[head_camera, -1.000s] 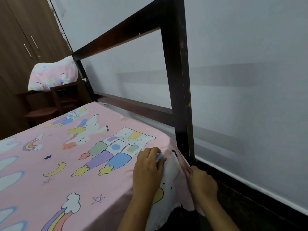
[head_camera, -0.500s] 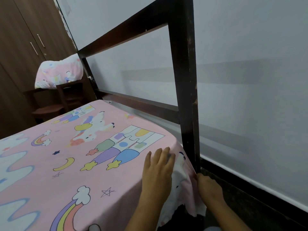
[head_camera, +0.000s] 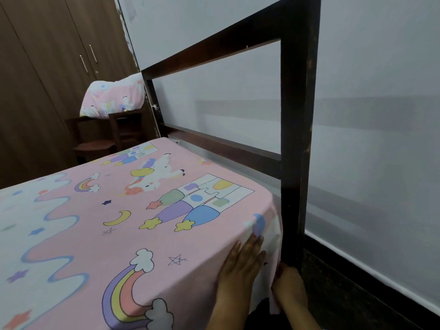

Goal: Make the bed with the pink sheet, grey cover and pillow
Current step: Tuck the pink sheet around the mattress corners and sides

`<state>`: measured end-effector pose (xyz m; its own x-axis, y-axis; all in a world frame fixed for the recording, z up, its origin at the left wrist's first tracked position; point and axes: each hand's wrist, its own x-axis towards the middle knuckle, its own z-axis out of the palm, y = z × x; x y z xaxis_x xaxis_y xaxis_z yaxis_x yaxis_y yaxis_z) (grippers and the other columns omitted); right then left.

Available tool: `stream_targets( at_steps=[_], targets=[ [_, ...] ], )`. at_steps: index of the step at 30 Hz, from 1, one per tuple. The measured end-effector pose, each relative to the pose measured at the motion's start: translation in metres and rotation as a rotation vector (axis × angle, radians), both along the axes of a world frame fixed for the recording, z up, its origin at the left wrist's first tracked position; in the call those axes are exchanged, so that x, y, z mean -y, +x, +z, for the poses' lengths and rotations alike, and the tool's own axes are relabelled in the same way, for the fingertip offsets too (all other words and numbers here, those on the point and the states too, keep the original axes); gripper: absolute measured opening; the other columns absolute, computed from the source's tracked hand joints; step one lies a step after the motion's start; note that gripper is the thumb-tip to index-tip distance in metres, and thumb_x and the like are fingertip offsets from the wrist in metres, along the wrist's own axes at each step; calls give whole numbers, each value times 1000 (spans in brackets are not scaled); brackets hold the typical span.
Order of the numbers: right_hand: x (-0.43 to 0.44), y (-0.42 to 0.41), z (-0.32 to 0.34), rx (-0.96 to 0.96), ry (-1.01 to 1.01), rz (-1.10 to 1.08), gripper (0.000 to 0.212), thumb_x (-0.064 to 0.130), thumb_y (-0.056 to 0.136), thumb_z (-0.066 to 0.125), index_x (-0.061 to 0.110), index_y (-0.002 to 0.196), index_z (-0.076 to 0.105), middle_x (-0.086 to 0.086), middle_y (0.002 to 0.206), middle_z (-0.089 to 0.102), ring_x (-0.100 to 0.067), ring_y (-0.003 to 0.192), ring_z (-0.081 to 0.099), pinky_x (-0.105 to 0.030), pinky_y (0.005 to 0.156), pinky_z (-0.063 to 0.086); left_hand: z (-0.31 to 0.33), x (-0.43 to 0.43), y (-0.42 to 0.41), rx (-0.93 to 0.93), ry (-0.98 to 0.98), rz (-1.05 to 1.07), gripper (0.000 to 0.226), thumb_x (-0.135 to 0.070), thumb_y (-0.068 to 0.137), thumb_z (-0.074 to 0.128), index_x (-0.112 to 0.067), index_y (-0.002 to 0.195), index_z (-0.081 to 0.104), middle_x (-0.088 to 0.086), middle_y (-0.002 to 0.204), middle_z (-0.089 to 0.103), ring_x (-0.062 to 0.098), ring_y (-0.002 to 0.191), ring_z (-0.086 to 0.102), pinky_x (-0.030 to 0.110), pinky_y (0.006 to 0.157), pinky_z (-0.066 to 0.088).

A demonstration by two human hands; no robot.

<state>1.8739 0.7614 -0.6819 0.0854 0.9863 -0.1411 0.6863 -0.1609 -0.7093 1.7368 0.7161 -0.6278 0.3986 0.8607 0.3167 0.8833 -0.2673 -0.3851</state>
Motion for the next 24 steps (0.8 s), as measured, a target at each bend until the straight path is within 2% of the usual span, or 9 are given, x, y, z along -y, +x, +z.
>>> stream_targets(
  at_steps=[2, 4, 6, 8, 11, 15, 18, 20, 24],
  targets=[
    [0, -4, 3, 83, 29, 45, 36, 35, 95, 39, 28, 128, 52, -2, 129, 49, -24, 115, 49, -30, 95, 43, 0, 0, 6, 43, -18, -3, 66, -38, 54, 81, -28, 117, 68, -5, 144, 40, 28, 146, -6, 45, 118, -9],
    [2, -8, 8, 129, 71, 96, 41, 38, 96, 35, 30, 135, 45, 2, 137, 44, -24, 125, 42, -32, 102, 38, -9, -3, 6, 79, -41, -35, 41, -32, 74, 53, -26, 110, 72, -4, 136, 53, 27, 143, 9, 43, 119, -8],
    [7, -9, 9, 153, 61, 122, 45, 39, 94, 37, 32, 138, 40, 7, 138, 45, -20, 129, 39, -36, 102, 39, -14, -4, 10, 105, -27, -27, 50, -25, 77, 34, -24, 108, 73, -3, 132, 58, 24, 137, 22, 40, 119, -6],
    [11, -8, 11, 256, 42, 186, 50, 36, 92, 41, 35, 141, 33, 11, 140, 43, -16, 132, 35, -40, 101, 37, -23, -3, 10, 143, 30, -49, 49, -24, 81, 34, -20, 114, 70, -3, 132, 58, 21, 137, 24, 37, 120, -3],
    [15, -9, 10, 383, 58, 296, 60, 31, 91, 44, 31, 148, 25, 8, 141, 40, -19, 132, 33, -42, 103, 33, -28, -2, 11, 117, -70, -74, 49, -24, 77, 36, -19, 110, 72, -5, 123, 64, 18, 127, 42, 35, 117, 8],
    [20, -11, 9, 473, 60, 409, 53, 31, 97, 36, 26, 149, 25, 1, 143, 40, -24, 131, 33, -43, 108, 24, -48, 6, 10, 95, -153, -74, 44, -21, 72, 42, -19, 100, 76, -4, 107, 71, 13, 106, 65, 32, 105, 27],
    [19, -10, 8, 503, 48, 449, 49, 32, 97, 36, 25, 145, 36, 0, 143, 40, -24, 132, 32, -44, 109, 19, -71, 17, 13, 306, -341, 34, 39, -25, 72, 44, -22, 94, 76, -7, 90, 65, 11, 79, 67, 25, 77, 49],
    [20, -9, 8, 484, 33, 456, 49, 36, 96, 36, 26, 145, 36, 1, 143, 39, -24, 132, 31, -44, 109, 19, -76, 24, 15, 433, -462, 105, 39, -28, 73, 42, -22, 96, 74, -8, 87, 65, 7, 71, 68, 19, 61, 55],
    [24, -15, 7, 576, 55, 487, 49, 35, 97, 38, 20, 144, 37, -2, 142, 41, -25, 132, 32, -45, 109, 19, -74, 24, 22, 566, -536, 191, 43, -32, 67, 38, -21, 102, 60, -8, 76, 70, 2, 66, 68, 13, 57, 53]
  ],
)
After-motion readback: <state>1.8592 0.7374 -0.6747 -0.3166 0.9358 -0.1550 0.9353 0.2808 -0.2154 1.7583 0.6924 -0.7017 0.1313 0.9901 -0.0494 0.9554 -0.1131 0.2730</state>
